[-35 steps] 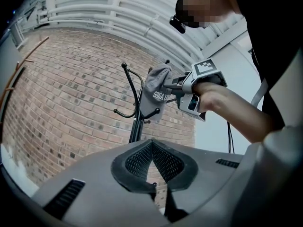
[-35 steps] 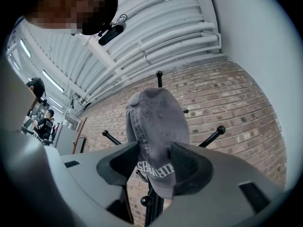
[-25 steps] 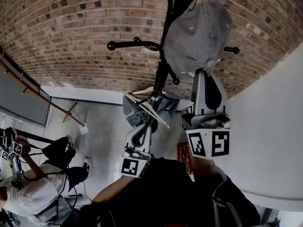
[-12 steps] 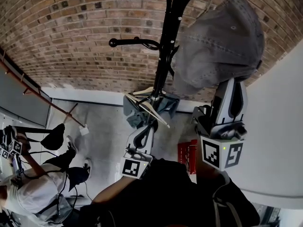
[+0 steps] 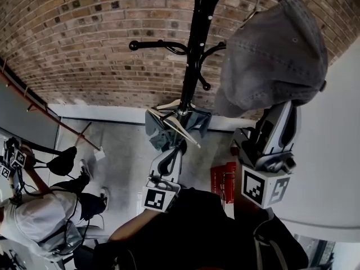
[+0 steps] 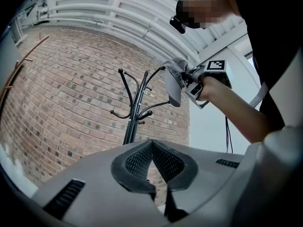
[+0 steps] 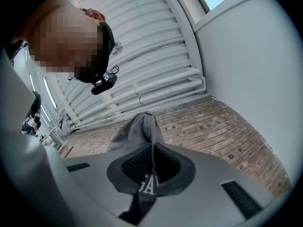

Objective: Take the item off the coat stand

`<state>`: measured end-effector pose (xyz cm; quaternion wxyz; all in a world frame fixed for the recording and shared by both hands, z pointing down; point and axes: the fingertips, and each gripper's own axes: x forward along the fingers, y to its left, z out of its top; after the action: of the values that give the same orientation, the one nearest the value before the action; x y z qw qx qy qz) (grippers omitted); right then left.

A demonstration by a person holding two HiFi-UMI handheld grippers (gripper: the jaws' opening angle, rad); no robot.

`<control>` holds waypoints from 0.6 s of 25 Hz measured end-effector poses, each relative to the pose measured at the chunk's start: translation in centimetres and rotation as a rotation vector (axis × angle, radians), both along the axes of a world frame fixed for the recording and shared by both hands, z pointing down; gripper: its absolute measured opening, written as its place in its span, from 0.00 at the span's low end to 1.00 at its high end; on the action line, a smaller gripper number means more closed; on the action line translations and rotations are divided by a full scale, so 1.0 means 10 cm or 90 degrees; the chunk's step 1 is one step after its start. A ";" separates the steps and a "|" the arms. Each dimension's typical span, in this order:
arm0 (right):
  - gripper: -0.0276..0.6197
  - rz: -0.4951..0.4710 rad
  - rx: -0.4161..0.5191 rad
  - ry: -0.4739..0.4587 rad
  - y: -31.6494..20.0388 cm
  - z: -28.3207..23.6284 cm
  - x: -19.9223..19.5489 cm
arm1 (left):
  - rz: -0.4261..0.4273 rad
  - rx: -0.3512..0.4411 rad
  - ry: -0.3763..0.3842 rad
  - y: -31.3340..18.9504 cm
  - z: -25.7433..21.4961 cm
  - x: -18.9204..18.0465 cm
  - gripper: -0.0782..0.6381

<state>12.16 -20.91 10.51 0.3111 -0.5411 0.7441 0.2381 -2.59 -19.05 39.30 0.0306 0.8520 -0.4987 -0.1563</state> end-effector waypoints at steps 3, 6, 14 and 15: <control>0.08 0.018 0.019 0.002 0.11 -0.08 0.04 | 0.005 0.013 0.011 0.06 -0.03 0.03 0.13; 0.08 0.018 0.037 -0.004 0.23 -0.14 0.06 | 0.012 -0.002 0.005 0.12 0.02 0.07 0.13; 0.08 0.049 0.021 -0.008 0.43 0.00 0.19 | 0.008 -0.008 0.005 0.19 -0.02 0.06 0.13; 0.08 0.056 0.010 -0.005 0.43 0.07 0.20 | 0.007 -0.008 0.003 0.20 0.00 0.05 0.13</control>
<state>14.13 -16.59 11.22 0.3075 -0.5718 0.7164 0.2554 -2.10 -17.04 39.33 0.0379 0.8542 -0.4950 -0.1548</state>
